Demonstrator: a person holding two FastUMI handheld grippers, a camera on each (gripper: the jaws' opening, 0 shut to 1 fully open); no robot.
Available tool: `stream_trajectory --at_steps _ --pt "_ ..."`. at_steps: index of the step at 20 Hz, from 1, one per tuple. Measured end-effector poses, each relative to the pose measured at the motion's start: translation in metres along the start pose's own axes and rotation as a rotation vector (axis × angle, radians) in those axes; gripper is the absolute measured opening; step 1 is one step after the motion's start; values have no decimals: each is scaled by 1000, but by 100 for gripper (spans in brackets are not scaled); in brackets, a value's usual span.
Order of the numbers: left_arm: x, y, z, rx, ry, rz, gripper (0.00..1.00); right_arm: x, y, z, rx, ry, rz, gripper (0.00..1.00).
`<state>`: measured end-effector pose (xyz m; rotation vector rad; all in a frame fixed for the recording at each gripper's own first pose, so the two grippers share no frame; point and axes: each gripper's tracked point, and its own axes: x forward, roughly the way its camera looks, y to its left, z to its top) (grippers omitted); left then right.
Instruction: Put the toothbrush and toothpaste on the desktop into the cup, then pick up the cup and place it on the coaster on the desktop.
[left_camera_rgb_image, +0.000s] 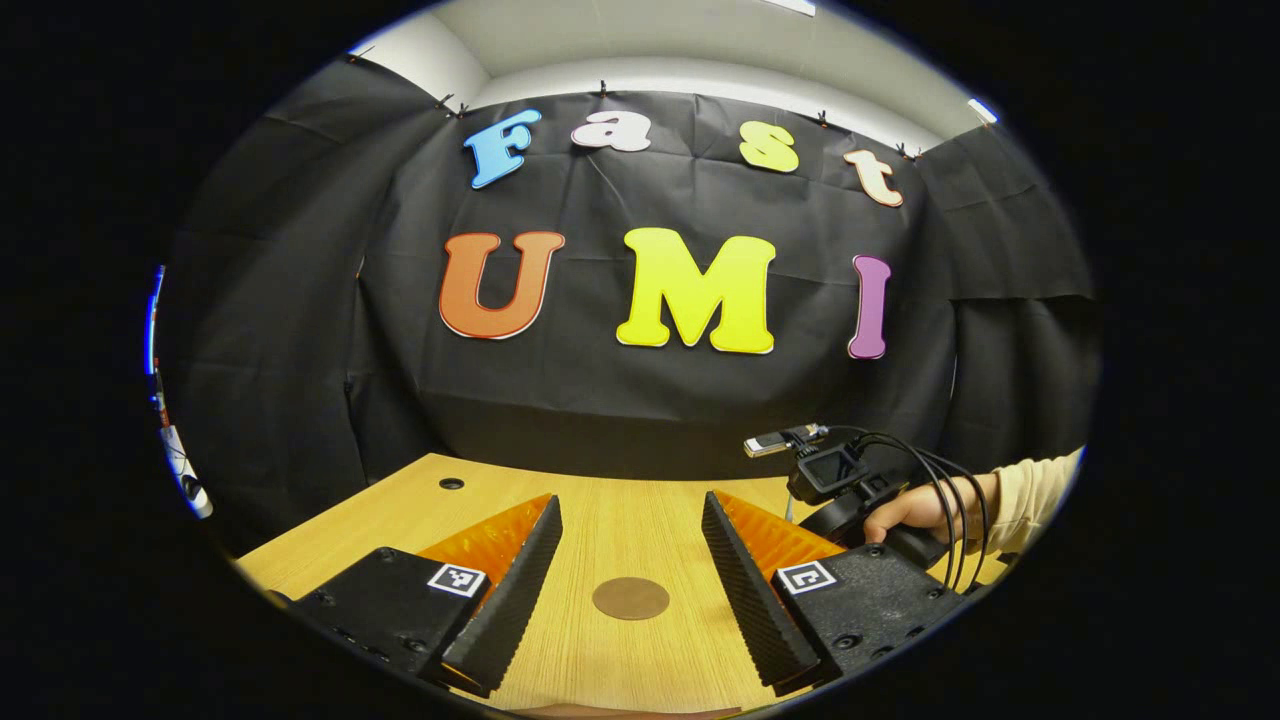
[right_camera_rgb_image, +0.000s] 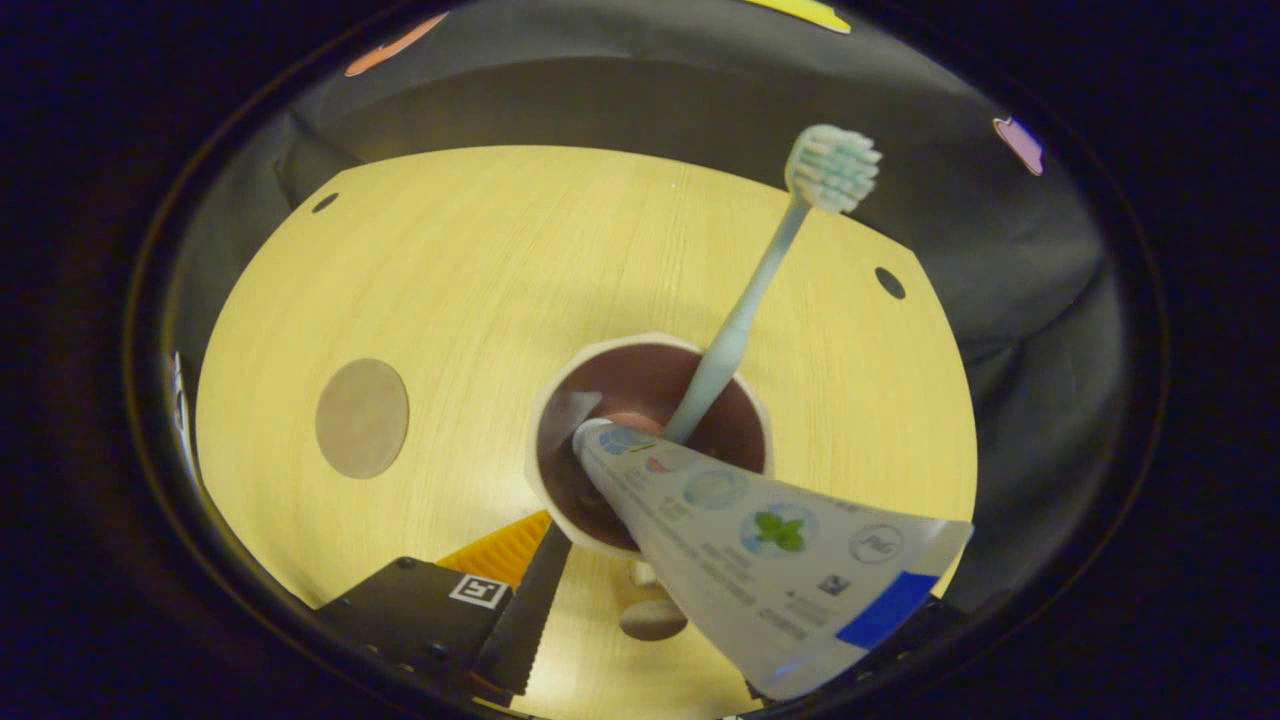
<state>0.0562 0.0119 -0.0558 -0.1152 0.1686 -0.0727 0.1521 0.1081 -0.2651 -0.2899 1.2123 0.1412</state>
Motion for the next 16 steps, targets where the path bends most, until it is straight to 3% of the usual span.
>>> stream_trajectory --at_steps 3,5,6,7,12,16 --pt "3 3 -6 -4 20 7 90 3 1 -4 -10 23 -2 74" --pt "5 4 -8 -11 30 8 90 8 2 -8 10 43 15 58" --pt "6 4 -10 -14 35 6 90 7 3 -5 31 39 33 35" --pt "6 3 -11 -16 38 5 90 10 5 -6 34 41 49 31" --pt "5 5 -6 -4 19 8 90 5 0 -9 40 41 69 27" --pt "1 4 -1 2 2 2 90 -23 -4 6 26 -40 48 27"
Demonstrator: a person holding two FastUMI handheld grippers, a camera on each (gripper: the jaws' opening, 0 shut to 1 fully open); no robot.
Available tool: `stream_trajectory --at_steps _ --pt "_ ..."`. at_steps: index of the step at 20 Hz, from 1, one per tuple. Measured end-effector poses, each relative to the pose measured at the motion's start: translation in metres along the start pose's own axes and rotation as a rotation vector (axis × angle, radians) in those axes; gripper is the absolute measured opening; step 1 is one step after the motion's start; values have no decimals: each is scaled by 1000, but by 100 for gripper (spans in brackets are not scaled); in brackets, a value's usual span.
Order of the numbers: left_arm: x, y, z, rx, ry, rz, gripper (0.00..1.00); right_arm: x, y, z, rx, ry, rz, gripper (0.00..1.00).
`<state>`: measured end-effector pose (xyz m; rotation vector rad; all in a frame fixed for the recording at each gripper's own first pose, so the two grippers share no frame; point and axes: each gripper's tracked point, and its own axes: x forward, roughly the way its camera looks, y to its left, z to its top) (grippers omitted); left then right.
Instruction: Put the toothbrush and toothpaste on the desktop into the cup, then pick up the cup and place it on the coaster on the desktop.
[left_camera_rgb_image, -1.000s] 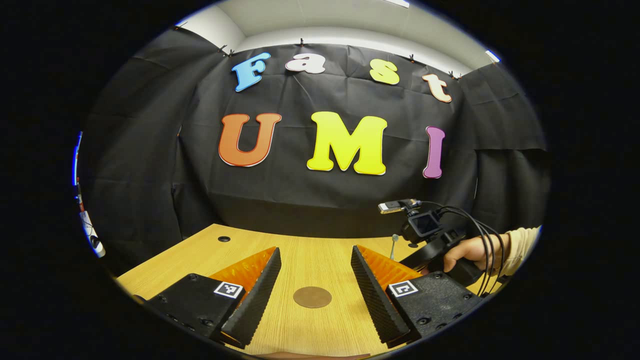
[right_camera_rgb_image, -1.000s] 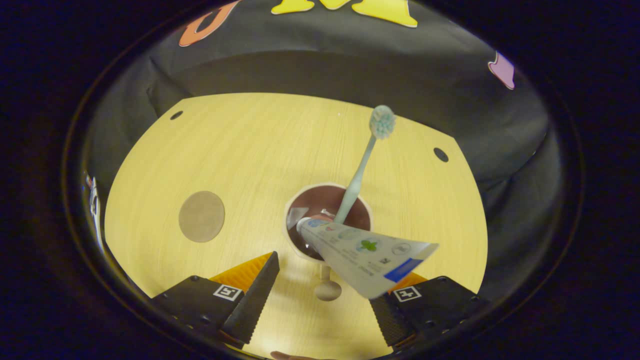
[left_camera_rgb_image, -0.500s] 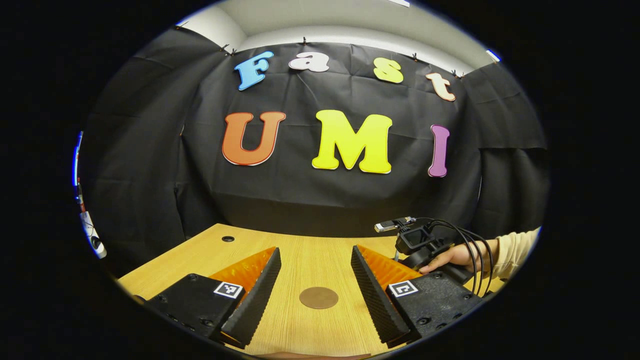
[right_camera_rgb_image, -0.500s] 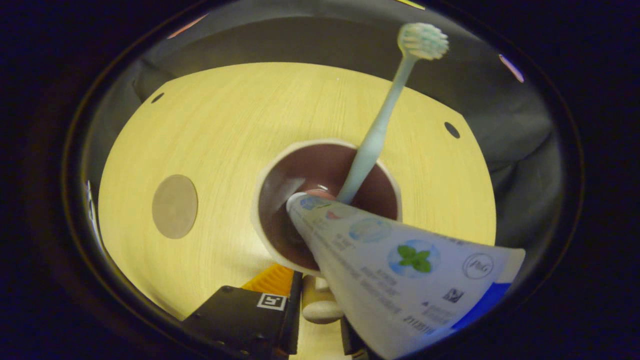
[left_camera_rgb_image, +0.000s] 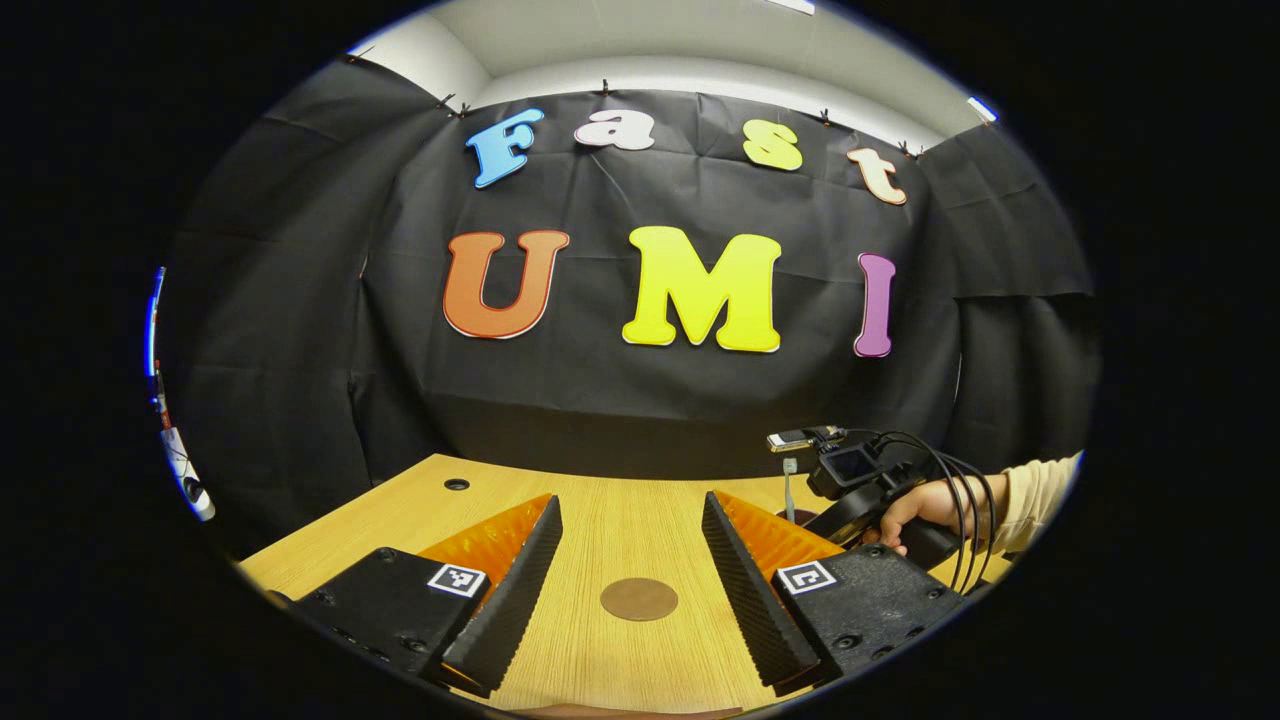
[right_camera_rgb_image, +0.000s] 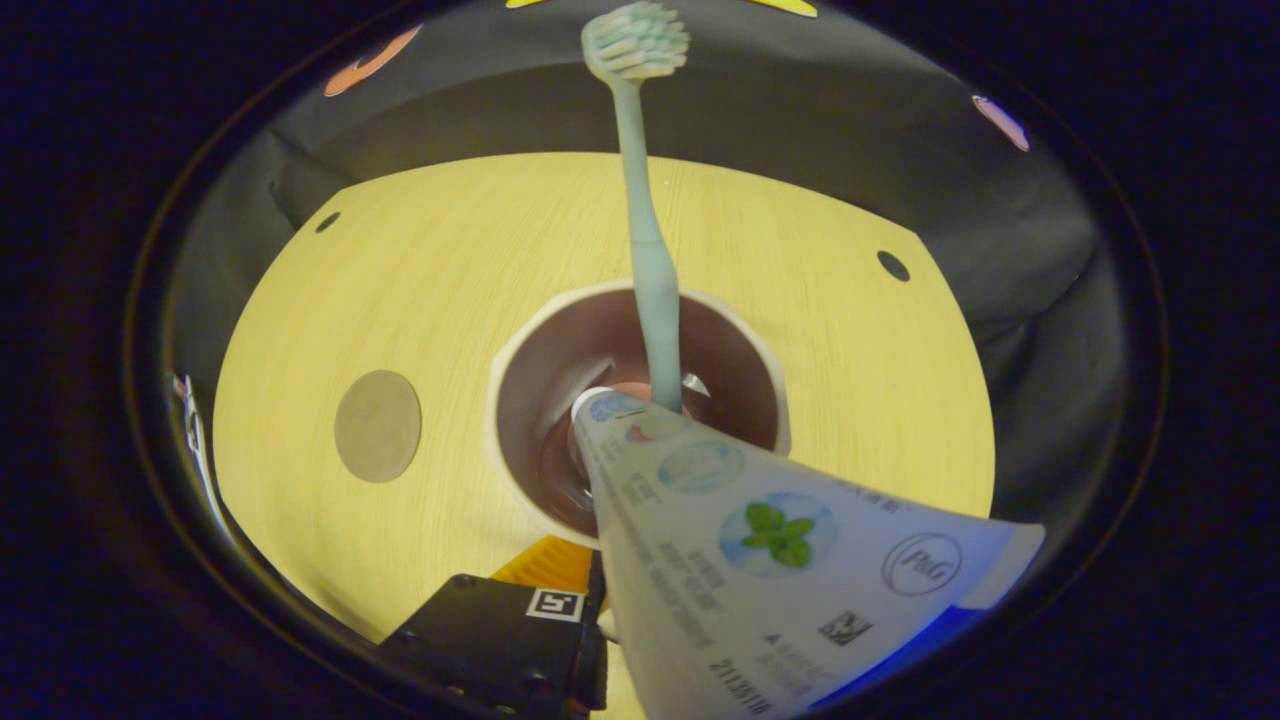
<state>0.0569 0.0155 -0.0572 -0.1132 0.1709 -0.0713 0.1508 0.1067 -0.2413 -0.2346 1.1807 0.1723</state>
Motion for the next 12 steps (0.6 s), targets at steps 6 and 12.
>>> stream_trajectory --at_steps 6,12 --pt "-7 7 9 -5 -21 4 90 -24 23 5 -43 -21 27 27" --pt "-17 25 23 17 -68 51 90 -42 82 7 -132 -30 82 27"
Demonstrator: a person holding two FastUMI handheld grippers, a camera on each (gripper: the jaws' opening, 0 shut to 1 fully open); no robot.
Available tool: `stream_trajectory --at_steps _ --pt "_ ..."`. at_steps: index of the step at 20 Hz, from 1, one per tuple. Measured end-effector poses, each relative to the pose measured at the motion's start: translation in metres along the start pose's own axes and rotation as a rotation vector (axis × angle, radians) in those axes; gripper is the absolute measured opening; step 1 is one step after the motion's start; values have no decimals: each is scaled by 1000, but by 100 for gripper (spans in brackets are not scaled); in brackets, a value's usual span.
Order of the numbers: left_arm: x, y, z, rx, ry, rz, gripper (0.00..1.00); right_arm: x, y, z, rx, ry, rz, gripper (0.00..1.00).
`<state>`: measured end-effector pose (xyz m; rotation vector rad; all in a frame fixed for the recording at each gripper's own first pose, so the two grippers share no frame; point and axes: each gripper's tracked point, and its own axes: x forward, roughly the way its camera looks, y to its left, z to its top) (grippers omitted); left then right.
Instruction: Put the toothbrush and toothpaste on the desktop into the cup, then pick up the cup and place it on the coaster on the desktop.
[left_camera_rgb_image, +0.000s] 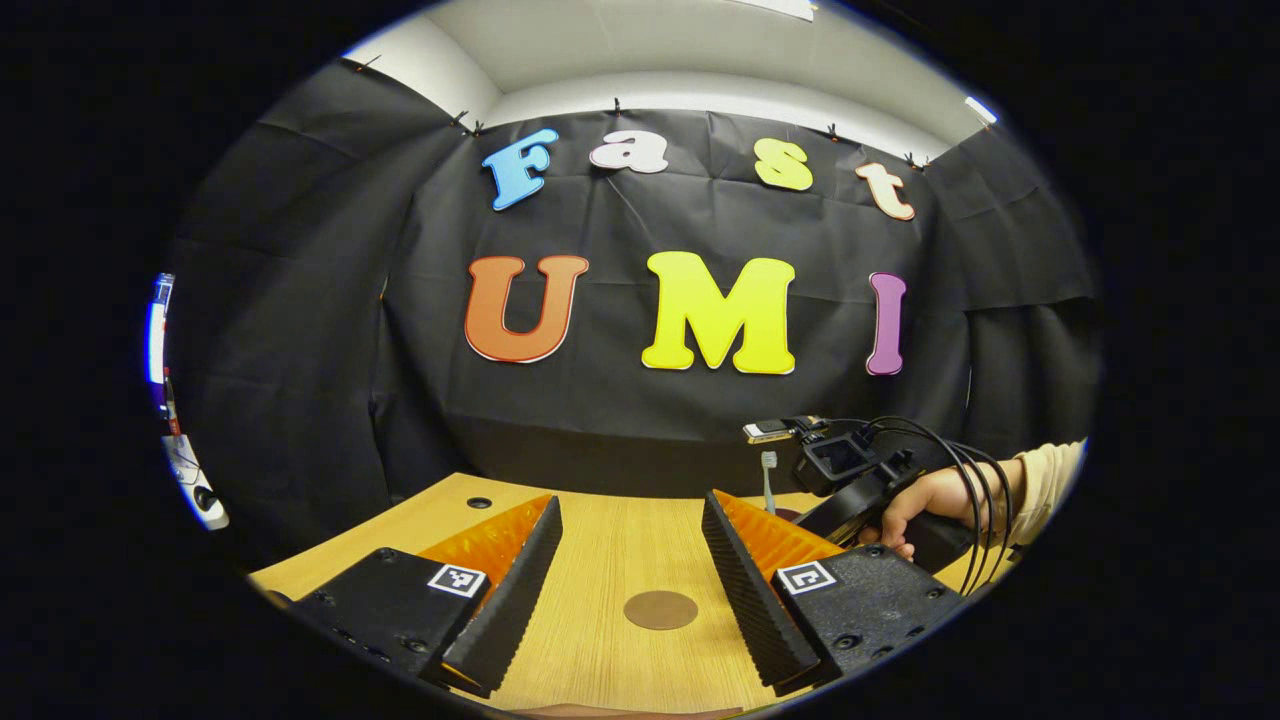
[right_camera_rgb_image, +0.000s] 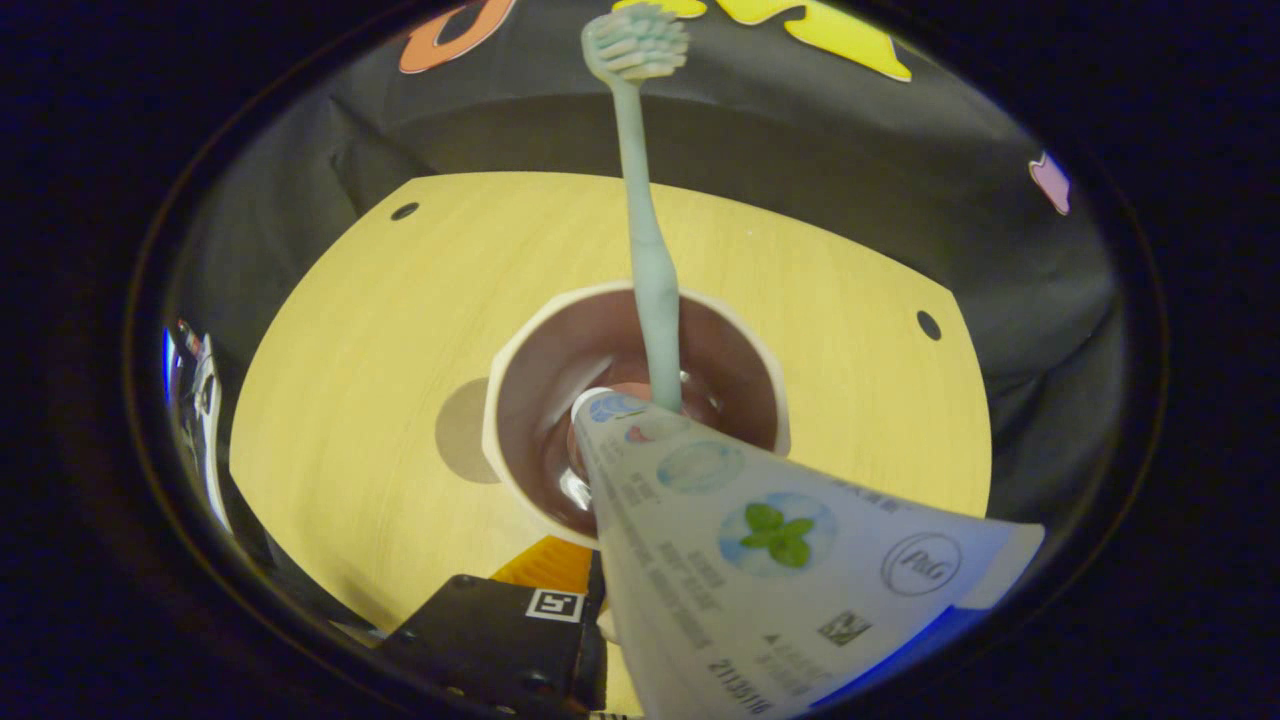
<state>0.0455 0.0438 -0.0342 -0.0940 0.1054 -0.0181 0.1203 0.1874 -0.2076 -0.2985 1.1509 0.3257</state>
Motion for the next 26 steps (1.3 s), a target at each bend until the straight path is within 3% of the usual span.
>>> stream_trajectory --at_steps 7,13,17,26 --pt "-1 5 4 2 -18 14 90 20 67 4 -125 33 51 27" --pt "-1 6 4 4 -20 4 90 46 91 6 -179 83 66 27" --pt "1 10 3 7 -19 11 90 56 96 1 -204 90 36 28" --pt "4 2 -1 6 -11 -9 90 61 88 0 -165 87 86 31"
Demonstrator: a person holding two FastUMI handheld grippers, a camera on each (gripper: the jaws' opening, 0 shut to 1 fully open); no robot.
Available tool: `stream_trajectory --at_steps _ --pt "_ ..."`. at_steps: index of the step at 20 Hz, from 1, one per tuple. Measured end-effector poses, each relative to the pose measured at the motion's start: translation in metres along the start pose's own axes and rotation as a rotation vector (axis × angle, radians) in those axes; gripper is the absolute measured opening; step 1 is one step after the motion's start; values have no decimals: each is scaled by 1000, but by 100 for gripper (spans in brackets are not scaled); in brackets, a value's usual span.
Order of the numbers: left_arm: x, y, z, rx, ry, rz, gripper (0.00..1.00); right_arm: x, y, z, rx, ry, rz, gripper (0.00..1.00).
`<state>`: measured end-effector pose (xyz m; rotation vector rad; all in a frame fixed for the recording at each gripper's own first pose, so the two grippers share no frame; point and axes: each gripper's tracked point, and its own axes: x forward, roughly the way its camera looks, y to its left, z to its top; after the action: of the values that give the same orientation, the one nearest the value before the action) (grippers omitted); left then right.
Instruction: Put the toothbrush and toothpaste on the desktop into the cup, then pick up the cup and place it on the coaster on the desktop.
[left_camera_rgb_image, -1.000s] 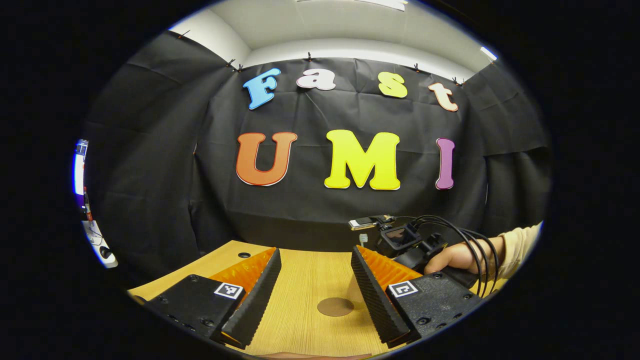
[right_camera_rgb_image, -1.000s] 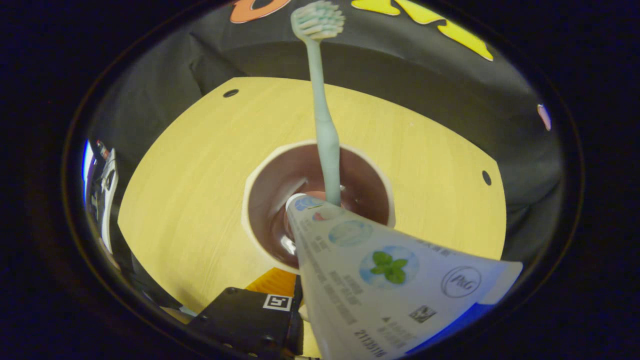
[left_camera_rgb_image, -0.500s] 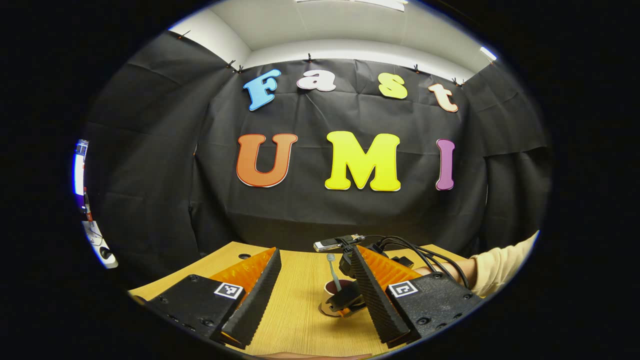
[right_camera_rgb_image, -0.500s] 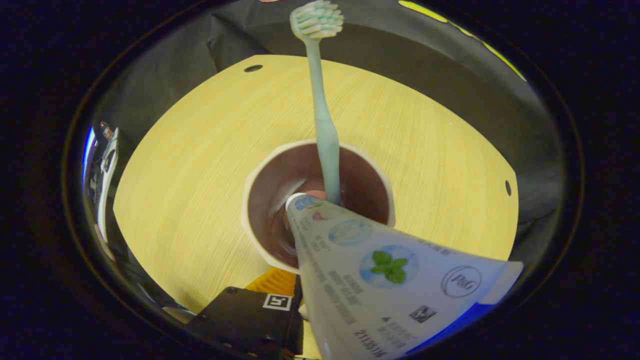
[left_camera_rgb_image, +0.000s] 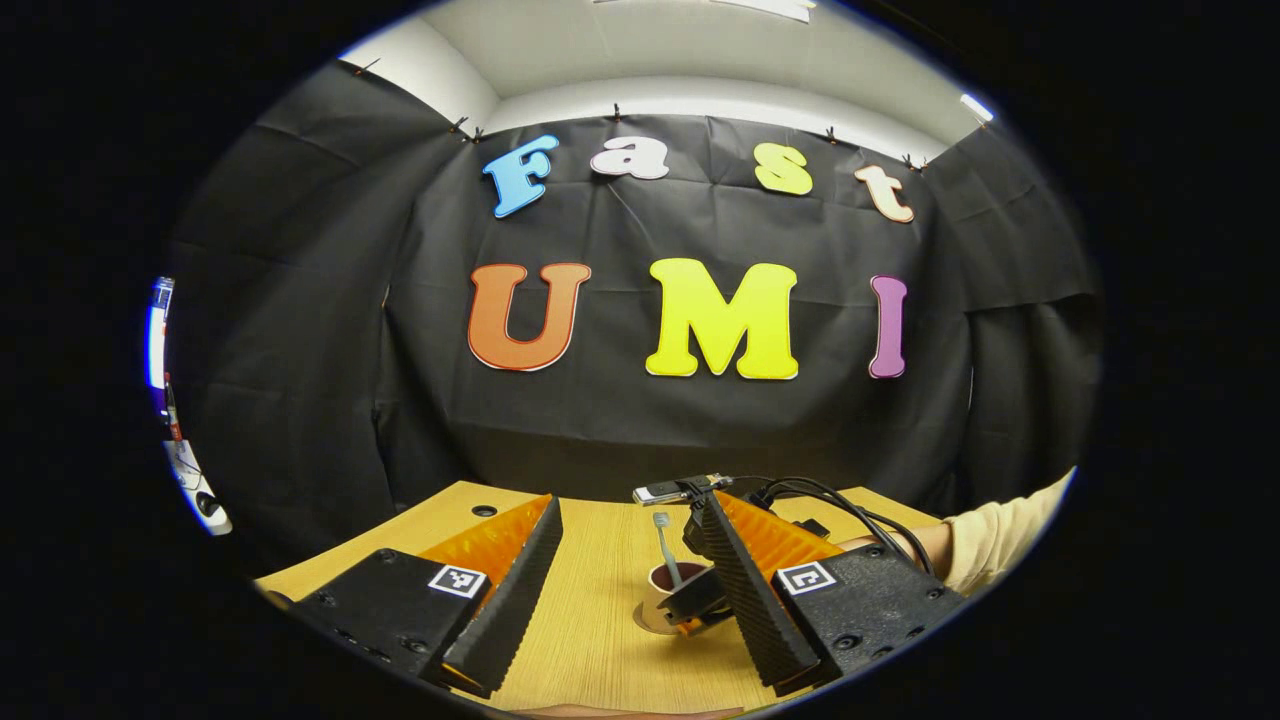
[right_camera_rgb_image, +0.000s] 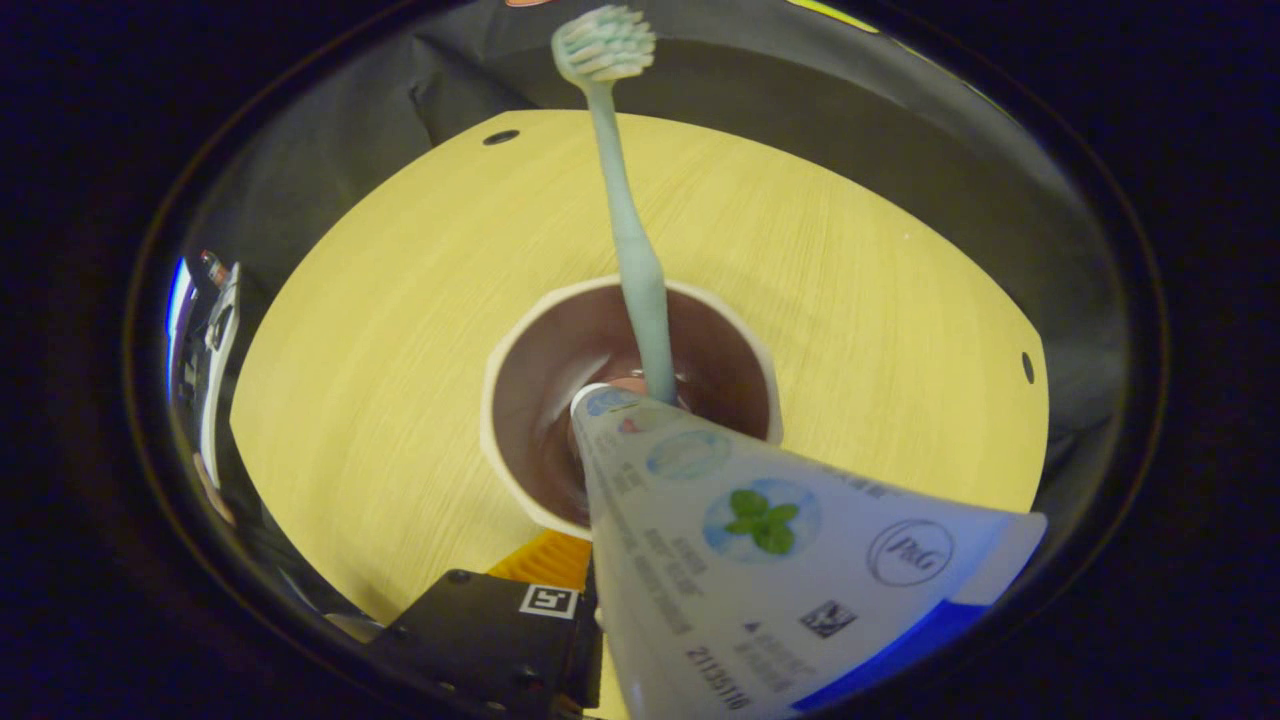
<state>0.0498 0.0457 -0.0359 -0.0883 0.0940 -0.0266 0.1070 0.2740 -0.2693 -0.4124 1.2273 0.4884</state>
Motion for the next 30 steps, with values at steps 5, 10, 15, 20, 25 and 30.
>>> stream_trajectory --at_steps 5,10,15,20,25,30 --pt "0 -4 1 13 -3 -3 90 -7 2 3 6 -38 20 32" --pt "1 -1 -2 15 6 5 90 -29 -6 2 -1 -115 24 92" --pt "4 -3 -7 17 24 9 90 -62 -7 -3 -18 -225 77 95" --pt "4 -9 -10 16 32 -5 90 -114 -24 -6 54 -400 103 95" --pt "7 -13 -15 28 45 -4 90 -164 -50 -20 133 -605 67 95" --pt "11 -16 -24 19 74 -12 90 -214 -90 -49 195 -830 -92 95"
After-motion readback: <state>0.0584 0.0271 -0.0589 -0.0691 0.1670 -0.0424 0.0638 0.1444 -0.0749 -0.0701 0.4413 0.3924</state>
